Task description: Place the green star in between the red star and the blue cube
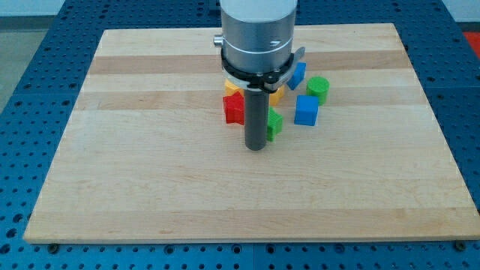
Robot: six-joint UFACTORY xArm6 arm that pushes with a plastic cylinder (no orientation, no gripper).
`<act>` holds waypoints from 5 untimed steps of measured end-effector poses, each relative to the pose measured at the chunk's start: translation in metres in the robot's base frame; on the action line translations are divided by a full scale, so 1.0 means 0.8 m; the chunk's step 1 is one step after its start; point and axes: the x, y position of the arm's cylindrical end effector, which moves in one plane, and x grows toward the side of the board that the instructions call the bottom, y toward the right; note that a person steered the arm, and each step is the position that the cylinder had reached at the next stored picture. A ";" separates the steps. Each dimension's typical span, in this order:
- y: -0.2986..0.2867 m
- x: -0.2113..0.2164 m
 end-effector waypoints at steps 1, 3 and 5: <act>-0.020 0.000; -0.002 -0.007; 0.015 -0.017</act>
